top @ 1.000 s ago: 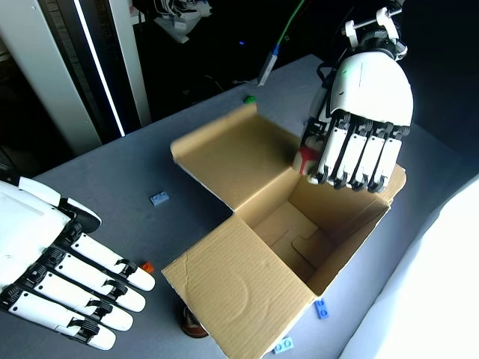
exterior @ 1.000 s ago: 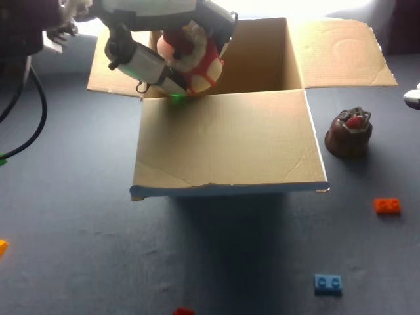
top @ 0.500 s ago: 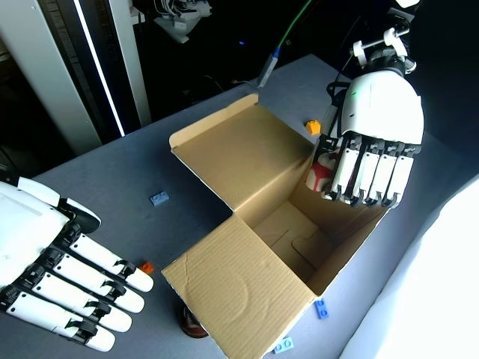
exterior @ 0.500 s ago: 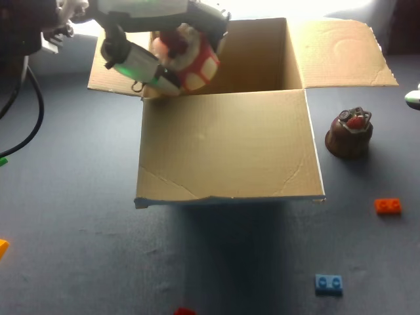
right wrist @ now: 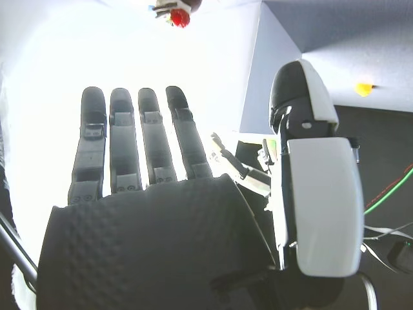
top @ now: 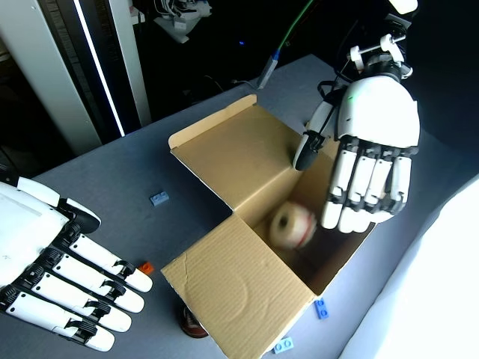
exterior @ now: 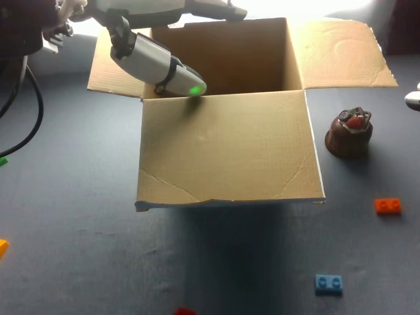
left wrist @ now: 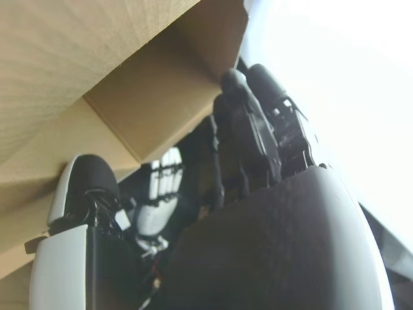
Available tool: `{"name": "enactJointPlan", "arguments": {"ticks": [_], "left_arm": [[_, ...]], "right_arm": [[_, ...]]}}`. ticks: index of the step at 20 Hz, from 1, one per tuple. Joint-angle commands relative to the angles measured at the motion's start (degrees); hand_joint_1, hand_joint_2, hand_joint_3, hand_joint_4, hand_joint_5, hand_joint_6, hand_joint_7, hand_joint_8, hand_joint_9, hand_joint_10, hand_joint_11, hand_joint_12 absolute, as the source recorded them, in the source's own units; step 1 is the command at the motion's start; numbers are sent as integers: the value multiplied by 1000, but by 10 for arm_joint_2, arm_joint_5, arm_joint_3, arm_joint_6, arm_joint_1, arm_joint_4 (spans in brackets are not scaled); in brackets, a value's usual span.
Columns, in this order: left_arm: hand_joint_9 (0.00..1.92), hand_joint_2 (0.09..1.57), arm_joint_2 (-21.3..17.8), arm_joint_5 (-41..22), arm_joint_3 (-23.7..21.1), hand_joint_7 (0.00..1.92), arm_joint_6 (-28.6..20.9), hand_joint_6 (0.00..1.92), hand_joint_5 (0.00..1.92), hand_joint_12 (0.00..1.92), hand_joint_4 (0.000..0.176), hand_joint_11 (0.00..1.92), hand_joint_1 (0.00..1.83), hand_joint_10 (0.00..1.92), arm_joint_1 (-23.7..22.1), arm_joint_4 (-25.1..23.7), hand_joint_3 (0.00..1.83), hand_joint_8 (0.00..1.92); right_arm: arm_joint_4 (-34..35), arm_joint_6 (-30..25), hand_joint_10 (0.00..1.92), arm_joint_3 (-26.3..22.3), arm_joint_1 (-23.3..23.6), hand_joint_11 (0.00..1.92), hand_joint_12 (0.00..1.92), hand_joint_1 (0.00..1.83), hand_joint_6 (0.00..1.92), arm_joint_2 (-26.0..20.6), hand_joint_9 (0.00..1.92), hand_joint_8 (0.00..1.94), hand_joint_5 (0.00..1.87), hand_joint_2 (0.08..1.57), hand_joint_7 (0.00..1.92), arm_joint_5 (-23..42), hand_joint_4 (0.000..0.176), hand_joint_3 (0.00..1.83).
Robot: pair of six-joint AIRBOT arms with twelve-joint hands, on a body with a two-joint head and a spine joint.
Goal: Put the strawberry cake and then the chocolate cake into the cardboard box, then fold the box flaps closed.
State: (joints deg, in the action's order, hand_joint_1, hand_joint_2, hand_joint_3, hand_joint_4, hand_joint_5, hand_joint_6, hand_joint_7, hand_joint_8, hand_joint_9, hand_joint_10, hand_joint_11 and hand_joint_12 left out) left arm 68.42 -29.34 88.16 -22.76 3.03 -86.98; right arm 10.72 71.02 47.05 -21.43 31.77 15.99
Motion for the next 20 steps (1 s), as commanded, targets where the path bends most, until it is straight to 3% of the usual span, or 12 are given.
{"name": "enactJointPlan", "arguments": {"ticks": [1,12,15,20], "left_arm": [[351,1009,0,-16,2,205,2,0,151,1163,26,0,493,10,-7,31,0,0],[443,1031,-6,-30,43,325,-20,14,212,1247,33,0,530,26,-32,31,3,17],[452,1039,-15,-30,51,328,-58,9,213,1262,35,0,537,25,-43,-3,4,10],[442,1044,-48,-14,38,328,-133,6,213,1253,36,0,539,16,-63,-72,3,5]], "right_arm": [[1,3,3,2,3,0,520,382,1,-7,173,2,168,1123,136,60,0,0],[17,3,0,2,0,0,560,395,7,-11,172,0,189,1108,146,65,0,0],[30,3,3,3,1,0,546,412,0,-13,184,3,170,1105,160,79,0,0],[59,4,0,15,-1,0,501,628,2,-9,180,0,158,1044,145,78,0,0]]}}
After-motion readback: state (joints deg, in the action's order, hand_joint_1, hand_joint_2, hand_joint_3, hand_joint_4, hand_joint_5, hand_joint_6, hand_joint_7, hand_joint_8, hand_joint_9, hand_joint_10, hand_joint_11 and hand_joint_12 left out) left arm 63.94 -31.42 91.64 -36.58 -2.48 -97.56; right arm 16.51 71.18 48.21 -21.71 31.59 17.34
